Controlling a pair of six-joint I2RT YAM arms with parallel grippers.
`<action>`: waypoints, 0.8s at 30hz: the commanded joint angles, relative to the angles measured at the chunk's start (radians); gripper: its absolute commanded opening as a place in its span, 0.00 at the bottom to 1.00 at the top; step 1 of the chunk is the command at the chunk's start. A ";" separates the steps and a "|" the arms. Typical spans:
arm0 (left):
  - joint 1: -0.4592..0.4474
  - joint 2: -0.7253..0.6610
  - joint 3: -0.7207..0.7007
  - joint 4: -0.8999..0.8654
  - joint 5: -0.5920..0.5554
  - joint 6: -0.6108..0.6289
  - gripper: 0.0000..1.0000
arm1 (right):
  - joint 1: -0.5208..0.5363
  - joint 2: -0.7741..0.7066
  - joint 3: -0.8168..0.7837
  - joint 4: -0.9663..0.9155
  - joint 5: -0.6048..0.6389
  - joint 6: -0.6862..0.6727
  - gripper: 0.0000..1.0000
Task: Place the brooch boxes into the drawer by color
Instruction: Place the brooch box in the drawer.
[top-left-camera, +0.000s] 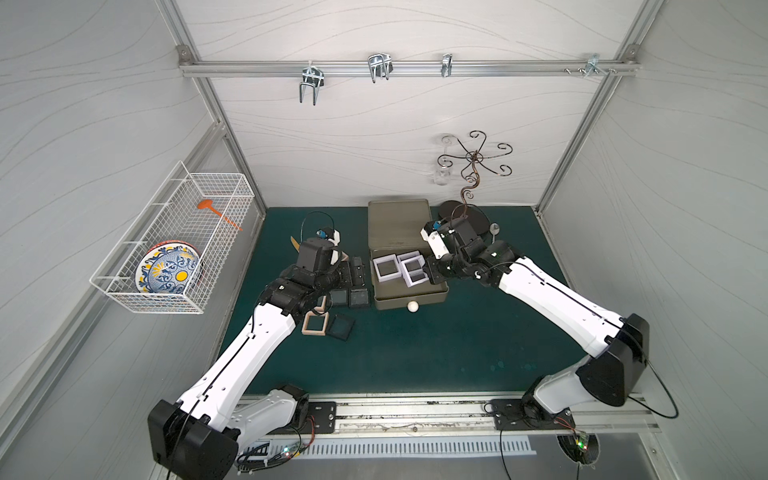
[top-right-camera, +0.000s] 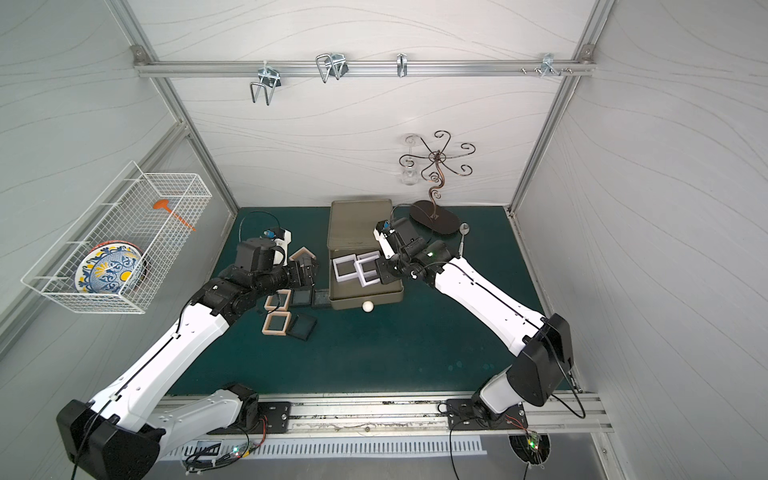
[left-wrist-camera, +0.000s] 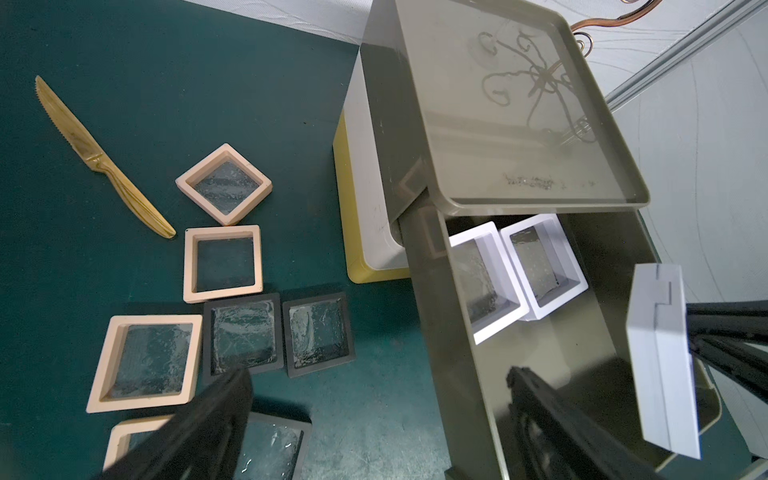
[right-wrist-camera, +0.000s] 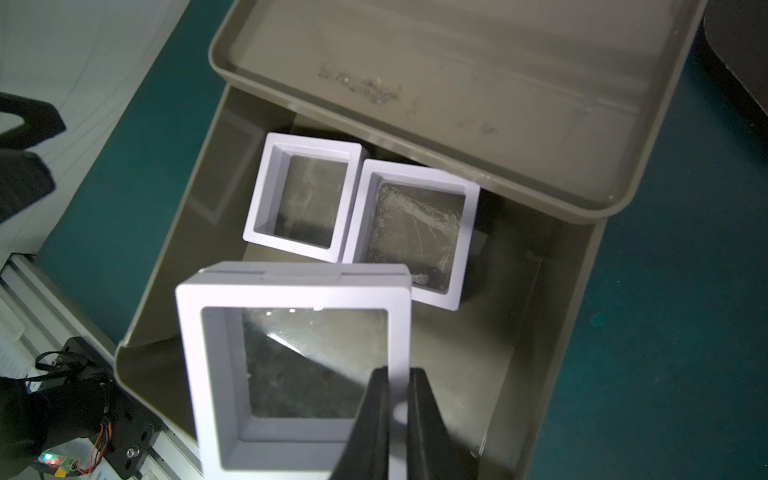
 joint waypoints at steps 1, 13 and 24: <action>0.005 0.002 0.046 0.022 -0.002 -0.006 1.00 | 0.025 0.013 0.002 -0.051 0.026 0.022 0.04; 0.006 -0.004 0.046 0.017 -0.001 -0.002 1.00 | 0.047 0.034 -0.006 -0.073 0.044 0.041 0.21; 0.007 -0.001 0.053 0.028 0.007 0.005 1.00 | 0.065 -0.120 -0.066 0.044 0.073 0.039 0.44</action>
